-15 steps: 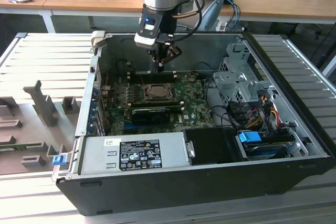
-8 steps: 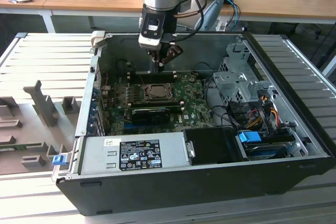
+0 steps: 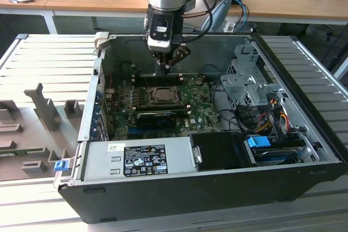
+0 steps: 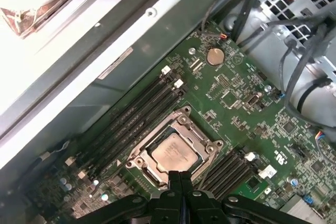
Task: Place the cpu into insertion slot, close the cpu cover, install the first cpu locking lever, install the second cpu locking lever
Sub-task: 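Install the first cpu locking lever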
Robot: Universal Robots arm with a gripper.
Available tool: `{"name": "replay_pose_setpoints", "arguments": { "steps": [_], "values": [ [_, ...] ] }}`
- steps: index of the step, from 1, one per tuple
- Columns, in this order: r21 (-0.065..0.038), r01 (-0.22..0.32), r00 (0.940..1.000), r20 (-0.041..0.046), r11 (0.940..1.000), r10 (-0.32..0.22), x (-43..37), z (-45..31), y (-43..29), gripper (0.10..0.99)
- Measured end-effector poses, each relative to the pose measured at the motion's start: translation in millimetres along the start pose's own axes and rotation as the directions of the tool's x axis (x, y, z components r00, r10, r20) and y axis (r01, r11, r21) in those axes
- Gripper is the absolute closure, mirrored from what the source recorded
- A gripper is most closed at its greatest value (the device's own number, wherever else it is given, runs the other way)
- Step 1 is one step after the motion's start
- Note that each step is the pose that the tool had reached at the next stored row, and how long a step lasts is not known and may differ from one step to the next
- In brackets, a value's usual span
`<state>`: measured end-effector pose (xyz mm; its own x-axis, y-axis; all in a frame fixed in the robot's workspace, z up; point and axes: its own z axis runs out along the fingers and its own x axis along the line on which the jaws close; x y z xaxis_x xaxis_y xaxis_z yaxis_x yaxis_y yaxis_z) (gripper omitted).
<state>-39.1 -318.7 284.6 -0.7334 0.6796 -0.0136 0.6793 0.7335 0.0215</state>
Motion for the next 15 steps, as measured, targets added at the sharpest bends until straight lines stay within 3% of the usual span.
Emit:
{"name": "replay_pose_setpoints", "arguments": {
  "steps": [8,15],
  "values": [
    [-0.001,0.096,0.9954,-0.002,0.9954,-0.096,0.0,0.0,0.0,0.98],
    [-0.003,0.169,0.9857,-0.0034,0.9857,-0.169,0.0,0.0,0.0,0.98]
  ]
}}
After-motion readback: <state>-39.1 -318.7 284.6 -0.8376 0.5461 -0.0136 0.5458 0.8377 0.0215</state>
